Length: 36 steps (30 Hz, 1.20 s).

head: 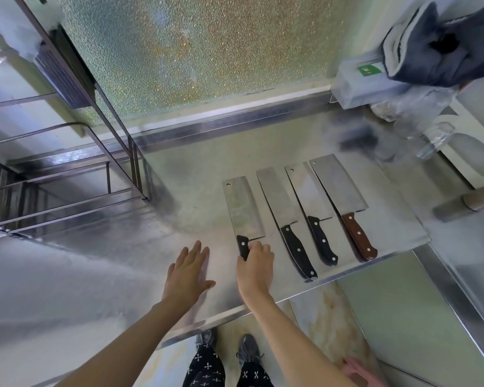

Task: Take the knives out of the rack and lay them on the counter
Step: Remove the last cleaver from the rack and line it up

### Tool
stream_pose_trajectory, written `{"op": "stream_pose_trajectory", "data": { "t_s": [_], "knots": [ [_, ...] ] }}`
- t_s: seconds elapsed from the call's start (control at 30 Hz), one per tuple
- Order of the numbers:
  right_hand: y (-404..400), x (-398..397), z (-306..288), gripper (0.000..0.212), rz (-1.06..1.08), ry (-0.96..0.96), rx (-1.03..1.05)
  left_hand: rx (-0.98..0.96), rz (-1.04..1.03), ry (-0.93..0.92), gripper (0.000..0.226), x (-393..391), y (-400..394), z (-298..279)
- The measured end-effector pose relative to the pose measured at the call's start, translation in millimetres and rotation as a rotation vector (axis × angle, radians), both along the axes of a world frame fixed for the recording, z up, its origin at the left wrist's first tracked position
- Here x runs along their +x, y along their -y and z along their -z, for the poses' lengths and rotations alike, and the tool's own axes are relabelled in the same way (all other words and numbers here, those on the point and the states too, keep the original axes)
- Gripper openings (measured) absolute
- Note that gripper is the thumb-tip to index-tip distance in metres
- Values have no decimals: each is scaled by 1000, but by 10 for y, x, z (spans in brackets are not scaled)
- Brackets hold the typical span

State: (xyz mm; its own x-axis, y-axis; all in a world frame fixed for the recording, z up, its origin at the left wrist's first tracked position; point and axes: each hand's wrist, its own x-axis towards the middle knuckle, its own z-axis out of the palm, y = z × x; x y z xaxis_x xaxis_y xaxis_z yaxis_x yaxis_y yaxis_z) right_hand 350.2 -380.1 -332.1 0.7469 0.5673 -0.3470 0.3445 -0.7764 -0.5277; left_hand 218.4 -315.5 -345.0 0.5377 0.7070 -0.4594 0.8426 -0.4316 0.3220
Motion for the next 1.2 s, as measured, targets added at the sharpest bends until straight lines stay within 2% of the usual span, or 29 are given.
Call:
{"op": "stream_pose_trajectory", "data": {
  "t_s": [0.17,0.4,0.73,1.1,1.2],
  "knots": [
    [28,69,-102,40,-96,14,-34,-3,-100,78,79,-70,-56,-184],
    [-86,156,-616,36,-302,-32,124,-42,-295,306,61,-264,-214,-839],
    [-955,-409,-1956,47,-682,2,487,272,-516,499,60,-1141,-558,-2244],
    [-2115,-1094,-3200,33,-813,85,862,537,-522,577,60,-1928,-1593,-3532],
    [-2589,-1259,-3532,31,-834,91,891,563,-521,603,60,-2060,-1957,-3799]
  ]
}}
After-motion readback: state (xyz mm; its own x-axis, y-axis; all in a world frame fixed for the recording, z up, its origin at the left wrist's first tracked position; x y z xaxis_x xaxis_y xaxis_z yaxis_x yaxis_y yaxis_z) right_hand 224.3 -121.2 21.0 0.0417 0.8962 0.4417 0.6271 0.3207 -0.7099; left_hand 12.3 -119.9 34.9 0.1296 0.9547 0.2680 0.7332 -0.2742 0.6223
